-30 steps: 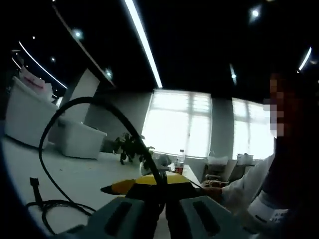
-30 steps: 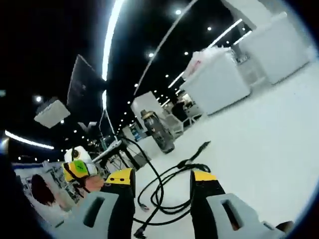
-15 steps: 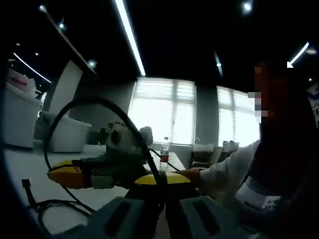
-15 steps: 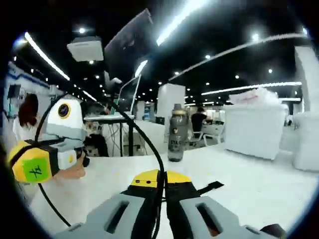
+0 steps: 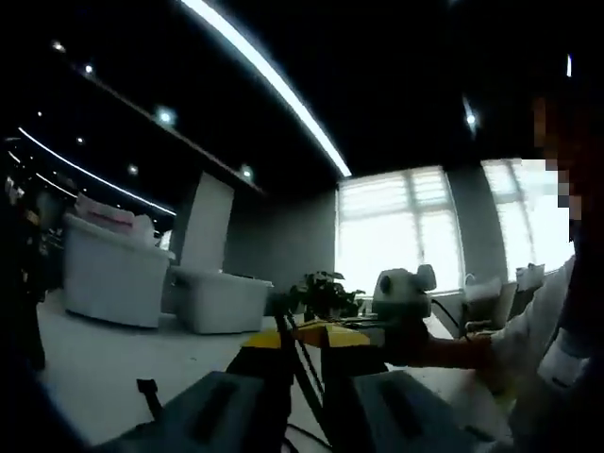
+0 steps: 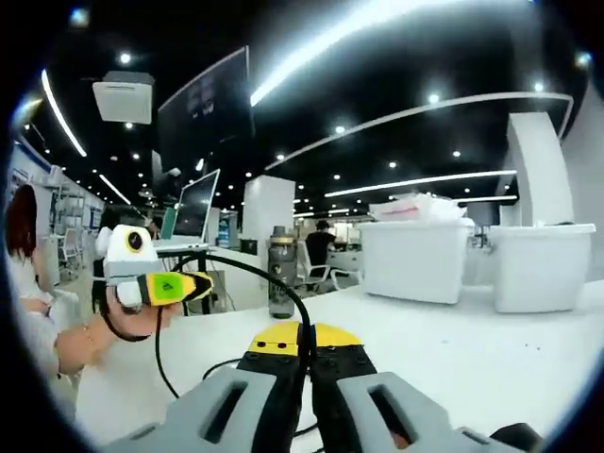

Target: Coil the Type-C to USB data cable on the desktop and secure it with Velcro straps.

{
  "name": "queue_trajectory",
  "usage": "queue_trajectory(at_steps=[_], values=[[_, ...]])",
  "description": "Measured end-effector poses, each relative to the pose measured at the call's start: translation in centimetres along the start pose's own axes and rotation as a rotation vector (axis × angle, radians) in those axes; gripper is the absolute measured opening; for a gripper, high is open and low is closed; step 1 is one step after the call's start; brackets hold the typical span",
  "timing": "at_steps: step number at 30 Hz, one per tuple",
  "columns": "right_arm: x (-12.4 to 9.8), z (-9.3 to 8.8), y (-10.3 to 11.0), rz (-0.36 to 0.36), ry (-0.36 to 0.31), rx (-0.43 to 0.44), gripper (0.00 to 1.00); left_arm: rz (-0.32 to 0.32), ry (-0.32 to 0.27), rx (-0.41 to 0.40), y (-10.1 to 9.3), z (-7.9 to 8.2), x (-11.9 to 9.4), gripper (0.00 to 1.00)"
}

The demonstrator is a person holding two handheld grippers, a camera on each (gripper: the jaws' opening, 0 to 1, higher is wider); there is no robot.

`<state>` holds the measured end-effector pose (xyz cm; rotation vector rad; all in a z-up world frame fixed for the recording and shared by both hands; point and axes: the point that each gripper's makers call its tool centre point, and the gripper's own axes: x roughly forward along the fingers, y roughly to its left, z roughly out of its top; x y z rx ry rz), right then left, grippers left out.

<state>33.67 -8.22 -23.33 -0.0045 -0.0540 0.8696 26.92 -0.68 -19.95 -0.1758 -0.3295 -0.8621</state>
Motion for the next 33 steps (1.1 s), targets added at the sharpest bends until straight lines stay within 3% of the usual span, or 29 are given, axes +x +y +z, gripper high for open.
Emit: queue_trajectory(at_steps=[4,6,7,9,10,12,14,15,17,19,20,21,23,24,26,28,29,31,33], values=[[-0.1,-1.3,0.7,0.042,0.053,0.198,0.02,0.07,-0.022,0.11,0.7,0.8,-0.2,0.11],[0.0,-2.9,1.6,0.1,0.115,0.217,0.03,0.073,-0.019,0.104,0.7,0.9,-0.3,0.03],[0.1,-3.3,1.9,0.137,0.114,0.179,0.04,0.071,-0.017,0.11,0.8,0.9,-0.4,0.03],[-0.1,-3.0,0.5,0.08,0.06,0.231,0.16,0.086,0.002,0.13,1.3,0.8,-0.5,0.03],[-0.1,-2.5,-0.9,0.06,0.019,0.292,0.22,0.084,0.001,0.131,1.5,0.7,-0.5,0.03],[0.2,-2.6,-2.8,0.037,-0.004,0.415,0.28,0.068,0.011,0.123,1.5,0.6,-0.4,0.03],[1.0,-4.6,-3.7,0.034,0.081,0.418,0.25,0.064,0.043,0.179,1.2,0.1,-0.2,0.03],[1.4,-4.5,-3.9,0.037,0.059,0.477,0.24,0.071,0.067,0.215,1.2,-0.3,0.0,0.03],[1.6,-3.8,-3.1,0.11,0.007,0.538,0.2,0.096,0.074,0.244,1.4,-0.5,0.1,0.03],[1.8,-4.2,-3.9,0.082,0.021,0.481,0.27,0.096,0.071,0.233,1.8,-0.3,-0.1,0.03],[1.9,-3.9,-4.6,0.087,-0.008,0.505,0.32,0.111,0.063,0.226,2.2,-0.1,-0.2,0.03],[1.8,-3.2,-4.5,0.115,-0.045,0.563,0.32,0.144,0.064,0.217,2.9,-0.1,-0.4,0.03],[1.1,-1.6,-3.7,0.237,-0.126,0.662,0.25,0.178,0.075,0.212,3.7,-0.3,-0.6,0.03],[0.9,-1.4,-3.6,0.261,-0.131,0.668,0.23,0.18,0.075,0.212,3.9,-0.3,-0.6,0.03],[0.7,-2.3,-3.9,0.281,-0.087,0.628,0.23,0.185,0.071,0.19,4.2,-0.2,-0.8,0.03],[0.9,-3.4,-4.7,0.223,-0.071,0.563,0.23,0.193,0.064,0.185,4.3,0.1,-0.9,0.03],[1.2,-4.6,-5.3,0.173,-0.026,0.475,0.23,0.19,0.062,0.188,4.2,0.1,-0.9,0.03],[1.7,-7.3,-6.5,0.075,0.099,0.268,0.23,0.128,0.013,0.188,3.0,1.2,-0.8,0.03],[2.3,-9.2,-6.7,0.043,0.193,0.135,0.23,0.108,-0.003,0.194,2.4,1.6,-0.9,0.03]])
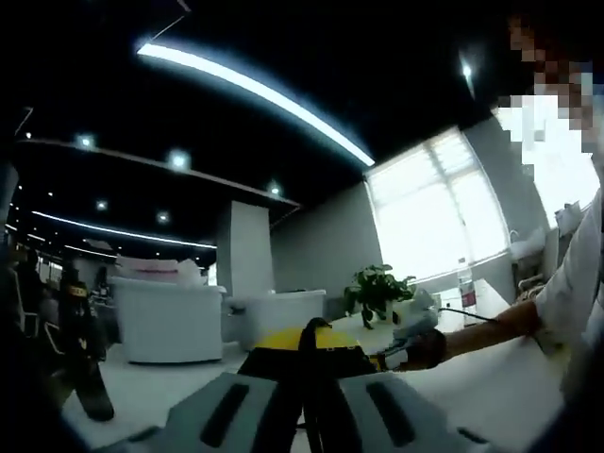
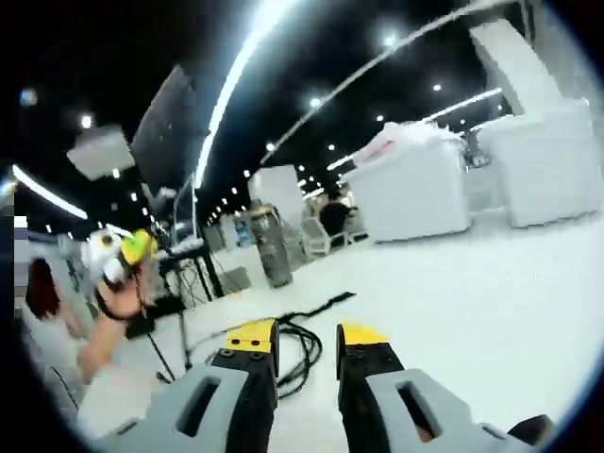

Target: Coil the Type-C to USB data cable on the desktop and secure it with Velcro straps.

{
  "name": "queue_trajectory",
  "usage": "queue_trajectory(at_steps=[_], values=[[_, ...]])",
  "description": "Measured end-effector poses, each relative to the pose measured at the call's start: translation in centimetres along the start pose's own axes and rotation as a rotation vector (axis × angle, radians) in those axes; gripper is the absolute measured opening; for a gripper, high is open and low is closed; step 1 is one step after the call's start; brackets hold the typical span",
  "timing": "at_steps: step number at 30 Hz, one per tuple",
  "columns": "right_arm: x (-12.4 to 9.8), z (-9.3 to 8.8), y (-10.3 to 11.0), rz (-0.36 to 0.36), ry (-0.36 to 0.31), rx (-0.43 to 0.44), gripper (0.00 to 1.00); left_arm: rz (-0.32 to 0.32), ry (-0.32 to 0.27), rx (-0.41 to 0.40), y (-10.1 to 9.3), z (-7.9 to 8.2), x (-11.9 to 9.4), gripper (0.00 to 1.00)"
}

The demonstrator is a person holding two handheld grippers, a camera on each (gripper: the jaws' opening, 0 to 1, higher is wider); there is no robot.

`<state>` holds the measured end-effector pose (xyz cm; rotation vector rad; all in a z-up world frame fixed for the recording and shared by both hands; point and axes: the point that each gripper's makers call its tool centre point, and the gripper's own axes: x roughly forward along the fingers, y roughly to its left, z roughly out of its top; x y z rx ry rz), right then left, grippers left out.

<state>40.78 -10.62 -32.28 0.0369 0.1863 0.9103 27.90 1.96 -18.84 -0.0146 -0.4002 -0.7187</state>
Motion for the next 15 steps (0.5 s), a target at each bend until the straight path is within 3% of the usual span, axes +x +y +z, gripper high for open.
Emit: queue_trajectory(at_steps=[6,11,13,15], values=[[2.9,-3.1,1.9,0.049,0.13,-0.003,0.26,-0.041,-0.052,-0.006,-0.9,1.1,-0.3,0.03],[4.6,-5.3,2.6,0.039,0.255,-0.088,0.25,-0.065,-0.071,-0.006,-1.5,1.6,-0.4,0.03],[5.1,-5.2,2.8,0.043,0.266,-0.078,0.2,-0.077,-0.081,-0.009,-1.8,1.9,-0.5,0.03],[5.3,-5.0,2.7,0.03,0.283,-0.089,0.03,-0.082,-0.087,-0.012,-1.9,2.1,-0.5,0.03]])
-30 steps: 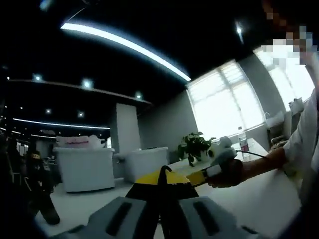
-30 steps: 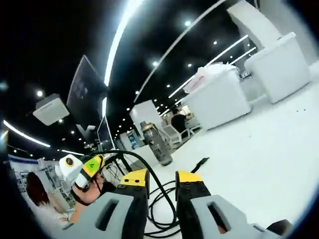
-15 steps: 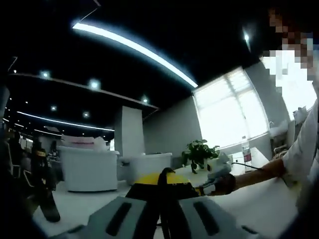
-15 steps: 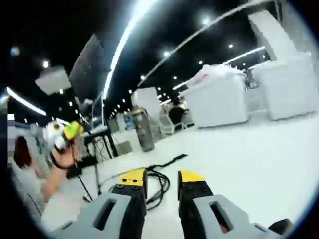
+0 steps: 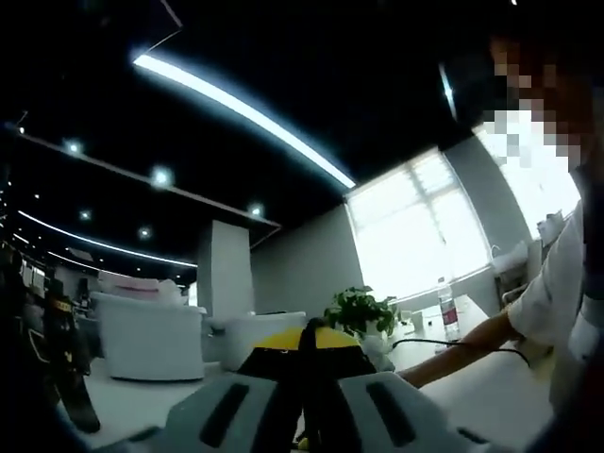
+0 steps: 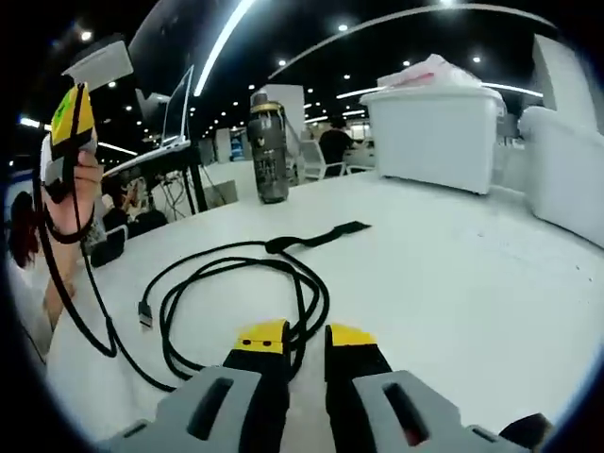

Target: Coil the Type-C to USB data cable on the desktop and secure it with Velcro straps.

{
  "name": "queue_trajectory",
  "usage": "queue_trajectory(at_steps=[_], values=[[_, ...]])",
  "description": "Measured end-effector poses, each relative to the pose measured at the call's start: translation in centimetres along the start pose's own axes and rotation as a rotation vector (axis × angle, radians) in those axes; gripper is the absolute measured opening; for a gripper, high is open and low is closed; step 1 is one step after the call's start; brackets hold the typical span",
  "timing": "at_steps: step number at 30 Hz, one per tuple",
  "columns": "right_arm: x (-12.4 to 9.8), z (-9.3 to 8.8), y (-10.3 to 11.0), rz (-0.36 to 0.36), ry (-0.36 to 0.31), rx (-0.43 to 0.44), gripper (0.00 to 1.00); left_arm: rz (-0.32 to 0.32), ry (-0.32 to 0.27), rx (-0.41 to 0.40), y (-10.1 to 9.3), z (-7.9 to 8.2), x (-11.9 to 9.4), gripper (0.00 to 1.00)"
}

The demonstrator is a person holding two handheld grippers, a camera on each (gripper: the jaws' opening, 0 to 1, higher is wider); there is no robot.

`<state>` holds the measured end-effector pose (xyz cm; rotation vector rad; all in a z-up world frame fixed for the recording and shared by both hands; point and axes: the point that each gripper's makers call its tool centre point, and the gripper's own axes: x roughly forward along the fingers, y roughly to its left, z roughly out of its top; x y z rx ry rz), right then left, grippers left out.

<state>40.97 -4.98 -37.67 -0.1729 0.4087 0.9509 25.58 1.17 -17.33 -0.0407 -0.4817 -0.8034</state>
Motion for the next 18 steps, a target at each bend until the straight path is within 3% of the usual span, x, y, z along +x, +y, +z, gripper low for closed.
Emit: queue_trajectory(at_steps=[1,3,4,7,12,16,18], values=[[0.1,0.1,-0.6,-0.033,0.013,-0.064,0.02,-0.002,-0.002,-0.002,-0.1,0.0,0.0,0.03],[-0.2,0.3,0.2,-0.027,0.017,-0.14,0.02,0.0,0.002,-0.002,0.0,-0.1,0.0,0.03],[-0.4,0.5,0.2,-0.035,0.008,-0.127,0.02,0.003,0.008,0.004,0.0,-0.3,0.0,0.03],[-2.2,3.4,0.1,-0.066,-0.128,-0.066,0.01,0.011,0.019,0.016,0.1,-0.5,0.1,0.03],[-6.7,8.6,1.6,-0.059,-0.354,-0.056,0.01,0.027,0.041,0.052,0.3,-1.0,0.1,0.03],[-11.7,13.4,5.0,0.047,-0.581,-0.037,0.0,0.053,0.071,0.123,0.6,-1.8,0.4,0.03],[-13.1,14.3,6.1,0.084,-0.626,-0.033,0.0,0.069,0.08,0.166,0.7,-2.1,0.5,0.03]])
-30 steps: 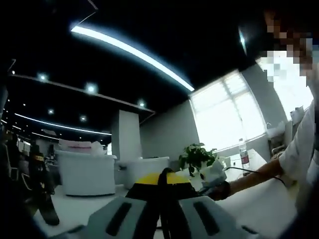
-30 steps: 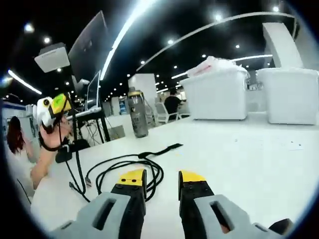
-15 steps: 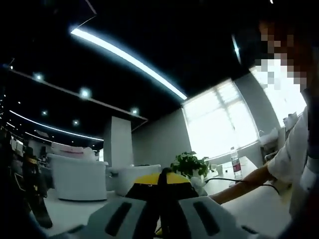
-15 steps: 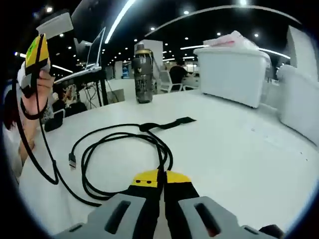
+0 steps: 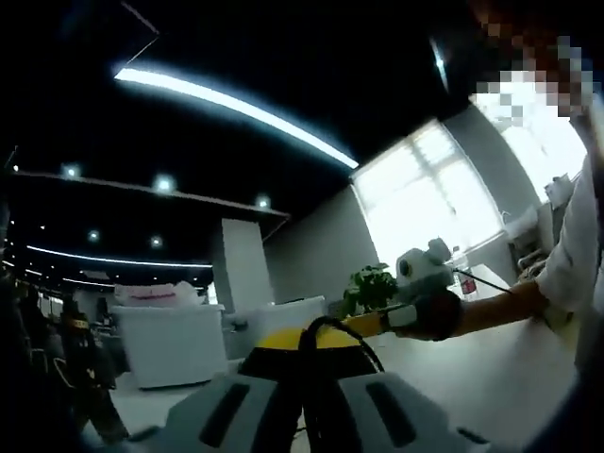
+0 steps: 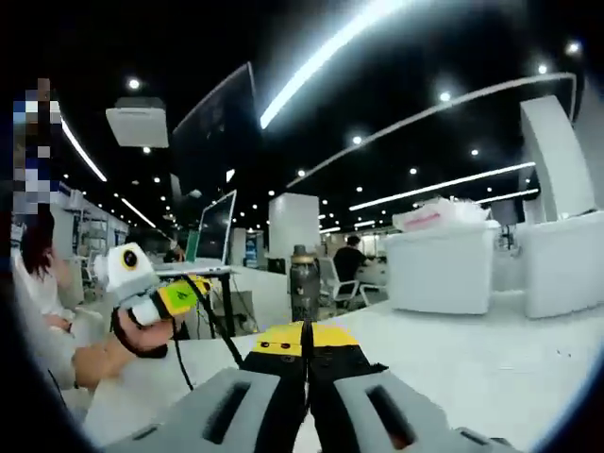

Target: Coil the Type-C to USB data cable on the desktop and secure it with Velcro straps.

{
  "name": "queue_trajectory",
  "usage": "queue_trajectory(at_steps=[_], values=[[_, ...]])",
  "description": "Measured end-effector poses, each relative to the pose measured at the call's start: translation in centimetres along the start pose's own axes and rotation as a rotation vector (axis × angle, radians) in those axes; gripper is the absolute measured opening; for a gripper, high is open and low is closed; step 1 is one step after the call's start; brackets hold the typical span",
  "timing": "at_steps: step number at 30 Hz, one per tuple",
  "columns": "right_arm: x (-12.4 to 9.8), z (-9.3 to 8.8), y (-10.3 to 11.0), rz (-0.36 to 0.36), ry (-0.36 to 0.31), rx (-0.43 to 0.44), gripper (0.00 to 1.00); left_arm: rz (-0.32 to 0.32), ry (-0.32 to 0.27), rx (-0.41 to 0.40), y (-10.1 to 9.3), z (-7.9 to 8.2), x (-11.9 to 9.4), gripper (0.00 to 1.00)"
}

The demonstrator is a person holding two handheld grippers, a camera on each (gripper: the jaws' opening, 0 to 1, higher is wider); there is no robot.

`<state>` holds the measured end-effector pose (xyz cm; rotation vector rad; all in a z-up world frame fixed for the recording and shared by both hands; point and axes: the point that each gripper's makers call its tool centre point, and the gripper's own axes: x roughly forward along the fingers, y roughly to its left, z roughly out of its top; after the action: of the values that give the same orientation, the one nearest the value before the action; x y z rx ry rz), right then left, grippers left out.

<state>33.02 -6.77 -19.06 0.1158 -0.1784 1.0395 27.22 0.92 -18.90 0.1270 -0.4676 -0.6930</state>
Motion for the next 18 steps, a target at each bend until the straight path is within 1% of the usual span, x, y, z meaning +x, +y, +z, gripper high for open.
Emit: queue_trajectory(at_steps=[1,2,3,4,5,6,7,8,9,10,12,13,14,16,17,18], values=[[-0.2,0.6,0.5,0.012,-0.017,0.013,0.0,0.012,0.018,0.036,0.2,-0.3,0.0,0.03],[-0.4,0.5,0.6,0.007,-0.006,0.011,0.0,0.017,0.026,0.053,0.2,-0.5,0.1,0.03],[-0.3,0.4,0.9,0.015,0.0,0.002,0.0,0.024,0.032,0.087,0.2,-0.8,0.2,0.03],[-0.2,-0.2,1.1,0.029,0.025,-0.02,0.0,0.017,0.039,0.101,0.1,-0.9,0.3,0.03],[-0.1,-1.7,1.2,0.051,0.094,-0.083,0.0,0.012,0.04,0.082,-0.1,-1.1,0.4,0.03],[0.0,-2.9,1.0,0.054,0.144,-0.121,0.0,0.001,0.044,0.072,-0.3,-1.2,0.4,0.03],[-0.1,-4.5,-0.2,-0.006,0.213,-0.144,0.01,-0.009,0.042,0.063,-0.5,-1.1,0.4,0.03],[-0.1,-5.9,-1.0,-0.033,0.249,-0.177,0.01,-0.014,0.043,0.062,-0.6,-1.1,0.4,0.03],[0.0,-7.8,-1.4,-0.027,0.31,-0.177,0.01,-0.01,0.042,0.062,-0.6,-1.1,0.4,0.03],[-0.3,-9.3,-2.3,-0.069,0.357,-0.137,0.04,0.0,0.036,0.067,-0.5,-0.9,0.4,0.03],[-0.6,-12.2,-3.9,-0.113,0.426,-0.029,0.13,0.005,0.021,0.061,-0.2,-0.4,0.2,0.03],[-0.8,-13.9,-4.9,-0.142,0.462,0.029,0.17,0.006,0.016,0.055,0.0,-0.3,0.1,0.03],[-1.1,-15.3,-5.7,-0.162,0.5,0.044,0.17,0.007,0.01,0.053,0.1,-0.1,0.0,0.03],[-1.5,-17.2,-6.4,-0.178,0.549,0.056,0.16,0.011,-0.001,0.052,0.2,0.1,-0.1,0.03],[-1.5,-17.5,-6.4,-0.172,0.553,0.071,0.16,0.009,-0.003,0.052,0.2,0.2,0.0,0.03],[-1.4,-17.7,-5.8,-0.145,0.544,0.121,0.15,0.008,-0.005,0.053,0.2,0.2,0.0,0.03]])
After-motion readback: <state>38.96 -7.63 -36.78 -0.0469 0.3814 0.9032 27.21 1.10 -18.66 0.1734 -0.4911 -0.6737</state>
